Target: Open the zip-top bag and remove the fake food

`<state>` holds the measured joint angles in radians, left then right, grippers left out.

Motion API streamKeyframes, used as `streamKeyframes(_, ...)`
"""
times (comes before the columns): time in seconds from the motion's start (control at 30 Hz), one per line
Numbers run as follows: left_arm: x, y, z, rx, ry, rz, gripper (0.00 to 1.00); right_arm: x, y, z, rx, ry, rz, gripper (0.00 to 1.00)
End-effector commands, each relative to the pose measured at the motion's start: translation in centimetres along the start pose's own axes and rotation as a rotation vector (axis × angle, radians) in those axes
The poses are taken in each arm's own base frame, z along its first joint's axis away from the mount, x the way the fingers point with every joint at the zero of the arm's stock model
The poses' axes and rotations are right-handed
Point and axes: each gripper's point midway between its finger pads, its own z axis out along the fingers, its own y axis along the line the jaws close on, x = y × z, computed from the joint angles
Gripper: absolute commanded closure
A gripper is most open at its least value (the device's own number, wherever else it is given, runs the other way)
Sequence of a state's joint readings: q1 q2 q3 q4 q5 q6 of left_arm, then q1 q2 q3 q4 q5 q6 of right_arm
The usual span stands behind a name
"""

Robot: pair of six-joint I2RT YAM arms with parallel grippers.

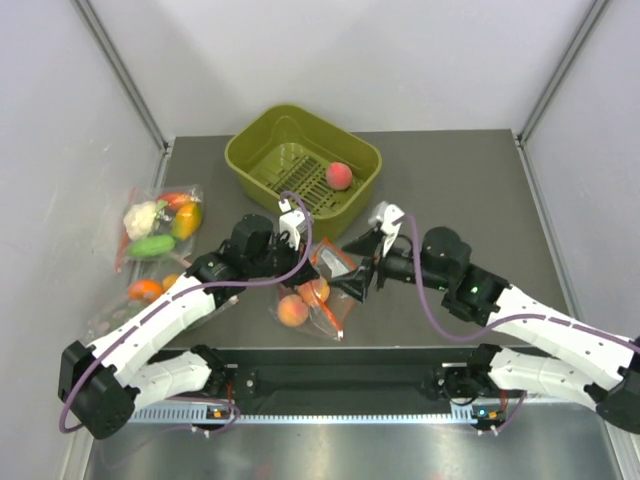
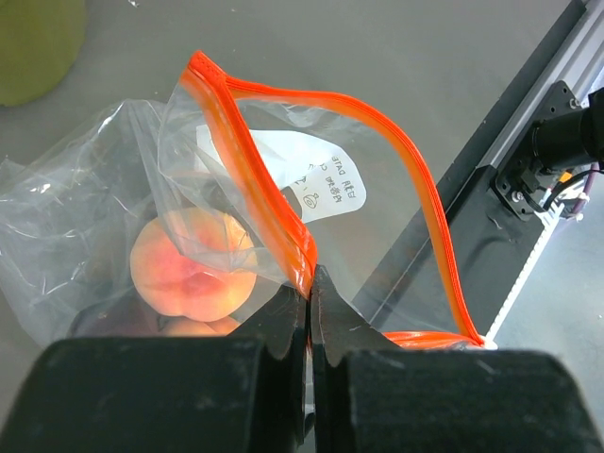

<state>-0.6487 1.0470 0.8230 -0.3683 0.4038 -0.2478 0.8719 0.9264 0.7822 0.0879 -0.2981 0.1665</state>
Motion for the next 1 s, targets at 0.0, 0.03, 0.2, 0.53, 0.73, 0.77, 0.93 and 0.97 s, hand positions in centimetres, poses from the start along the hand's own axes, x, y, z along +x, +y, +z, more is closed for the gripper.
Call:
streamKeyframes(0.0, -2.2, -1.1, -1.0, 0.038, -0.075, 0.048, 1.0, 1.7, 3.7, 1.0, -0.135, 0.047, 0.025, 0.13)
streamKeyframes(0.03, -2.2, -1.1, -1.0, 0.039, -0.077, 0.049, 1.0, 2.6, 4.1, 1.5, -0.14, 0.071, 0.031, 0.13)
streamKeyframes(0.2, -2.1, -1.4, -1.1, 0.052, -0.08, 0.054, 1.0, 5.4, 3.0, 3.3, -0.1, 0.137, 0.095, 0.17)
streamKeyframes(0.53, -2.0, -1.3, -1.1, 0.053, -0.074, 0.059, 1.0, 11.3, 1.4, 5.3, -0.047, 0.29, 0.23, 0.22)
streamKeyframes(0.73, -2.0, -1.3, -1.0, 0.054, -0.072, 0.06, 1.0, 12.4, -1.8, 4.2, 0.077, 0.273, 0.307, 0.23)
streamKeyframes(0.77, -2.0, -1.4, -1.0, 0.057, -0.071, 0.06, 1.0, 12.9, -2.4, 3.8, 0.101, 0.277, 0.315, 0.23)
streamKeyframes(0.93, -2.0, -1.4, -1.1, 0.056, -0.074, 0.063, 1.0, 14.4, -3.6, 3.1, 0.145, 0.283, 0.363, 0.22)
streamKeyframes(0.97, -2.0, -1.4, -1.1, 0.059, -0.074, 0.065, 1.0, 14.8, -3.8, 2.9, 0.151, 0.286, 0.367, 0.22)
